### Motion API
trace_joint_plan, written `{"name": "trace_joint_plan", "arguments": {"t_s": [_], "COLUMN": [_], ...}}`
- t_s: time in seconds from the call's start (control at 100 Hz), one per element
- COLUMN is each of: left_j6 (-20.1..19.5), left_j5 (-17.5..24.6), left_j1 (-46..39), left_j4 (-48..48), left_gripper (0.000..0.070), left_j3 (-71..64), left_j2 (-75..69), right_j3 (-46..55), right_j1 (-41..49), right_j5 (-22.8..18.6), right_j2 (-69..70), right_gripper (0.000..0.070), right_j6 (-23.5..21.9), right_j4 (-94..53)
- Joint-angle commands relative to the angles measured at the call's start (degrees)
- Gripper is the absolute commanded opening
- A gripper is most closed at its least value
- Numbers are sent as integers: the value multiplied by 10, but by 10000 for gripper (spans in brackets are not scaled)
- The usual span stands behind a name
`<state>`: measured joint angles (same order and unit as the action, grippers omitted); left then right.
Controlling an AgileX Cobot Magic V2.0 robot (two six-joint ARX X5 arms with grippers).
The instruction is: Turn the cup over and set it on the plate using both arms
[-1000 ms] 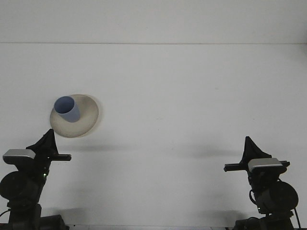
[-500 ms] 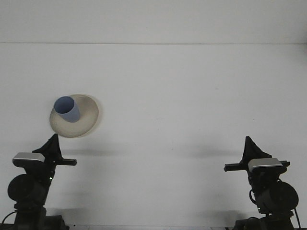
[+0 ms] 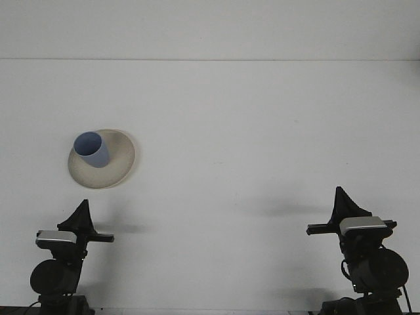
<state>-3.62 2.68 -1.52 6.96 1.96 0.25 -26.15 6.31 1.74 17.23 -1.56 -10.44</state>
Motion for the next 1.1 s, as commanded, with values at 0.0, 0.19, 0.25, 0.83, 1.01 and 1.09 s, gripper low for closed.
{"name": "trace_joint_plan", "arguments": {"t_s": [0.0,0.19,0.25,0.83,1.01,1.09], "left_j6": [2,2,2,2,2,2], "left_j5": [-4,-1,-1,-1,-1,-1], "left_j1": [0,0,0,0,0,0], "left_j4": [3,4,5,4,4,4], "left_gripper": [12,12,12,12,12,12], "left_j3": [-12,-12,-12,-12,-12,-12], "left_j2": [-1,1,0,0,0,0], "right_j3": [-4,-4,-4,-4,7,41], "right_j1": [0,0,0,0,-10,-20], "right_j5": [2,2,2,2,15,10], "right_j2": [0,0,0,0,-10,-33], "right_gripper": [0,0,0,0,0,0], "right_j6": [-6,-6,-6,-6,91,125], "right_j4": [6,6,6,7,2,15]}}
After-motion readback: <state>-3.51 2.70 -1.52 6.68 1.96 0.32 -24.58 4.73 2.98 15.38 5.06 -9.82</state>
